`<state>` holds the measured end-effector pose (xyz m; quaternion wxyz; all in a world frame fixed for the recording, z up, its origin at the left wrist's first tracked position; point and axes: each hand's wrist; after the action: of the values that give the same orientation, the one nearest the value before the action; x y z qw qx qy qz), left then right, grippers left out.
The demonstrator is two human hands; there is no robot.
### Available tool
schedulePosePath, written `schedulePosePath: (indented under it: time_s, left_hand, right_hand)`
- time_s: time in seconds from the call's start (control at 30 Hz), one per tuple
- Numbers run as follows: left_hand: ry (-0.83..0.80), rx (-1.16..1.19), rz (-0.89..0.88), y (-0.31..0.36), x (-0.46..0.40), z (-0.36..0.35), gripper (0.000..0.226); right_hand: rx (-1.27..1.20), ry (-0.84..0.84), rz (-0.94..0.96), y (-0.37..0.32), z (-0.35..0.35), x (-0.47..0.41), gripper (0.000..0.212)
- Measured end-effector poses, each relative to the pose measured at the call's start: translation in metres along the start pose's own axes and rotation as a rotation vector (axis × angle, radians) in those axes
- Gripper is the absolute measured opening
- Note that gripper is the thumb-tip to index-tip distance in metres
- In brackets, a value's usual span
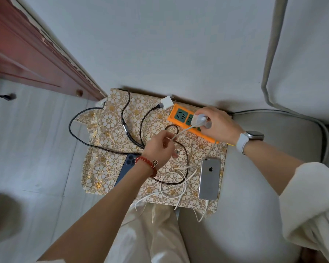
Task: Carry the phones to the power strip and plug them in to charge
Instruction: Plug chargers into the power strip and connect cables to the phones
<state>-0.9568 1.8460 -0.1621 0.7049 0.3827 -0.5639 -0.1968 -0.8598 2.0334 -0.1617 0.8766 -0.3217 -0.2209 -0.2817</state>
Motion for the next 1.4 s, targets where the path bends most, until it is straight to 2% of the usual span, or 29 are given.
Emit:
schedulePosePath:
  time_s: [0.1, 0.37, 0.57, 0.87, 1.07, 1.33, 1.4]
  left_hand:
    - [0.059, -0.039, -0.048, 0.003, -0.005, -0.004, 0.006]
    - [0.118, 0.040, -0.079, 0.003, -0.007, -0.011, 0.008]
    - [0.158, 0.042, -0.087, -0.004, -0.006, -0.015, 0.009]
    - [0.218, 0.005, -0.065, -0.018, -0.005, -0.015, 0.010]
    - [0.204, -0.099, -0.080, -0.025, -0.001, -0.021, 0.012]
    - [0.173, -0.151, -0.108, -0.018, -0.002, -0.015, 0.006]
    - [0.171, -0.170, -0.110, -0.015, -0.001, -0.013, 0.005]
  right_hand:
    - [-0.045, -0.004, -0.040, 0.003, 0.003, -0.001, 0.045]
    - [-0.088, -0.068, -0.109, 0.009, 0.014, -0.005, 0.043]
    - [0.033, -0.122, -0.027, 0.005, 0.015, -0.008, 0.042]
    - [0.122, -0.105, -0.063, 0.004, 0.005, -0.014, 0.046]
    - [0.218, -0.169, -0.062, 0.005, 0.002, -0.023, 0.050]
    - [0.437, -0.089, -0.090, -0.001, 0.001, -0.021, 0.046]
    - [0.416, -0.054, -0.096, -0.006, -0.004, -0.016, 0.040]
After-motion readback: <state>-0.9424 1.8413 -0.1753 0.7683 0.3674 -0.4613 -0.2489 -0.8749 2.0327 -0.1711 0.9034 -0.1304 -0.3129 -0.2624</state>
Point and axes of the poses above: each hand's wrist, its own x-axis away from the middle knuckle, its own z-axis out of the back of the hand, y = z × x, and after that the axes turned 6 degrees about -y, right-handed
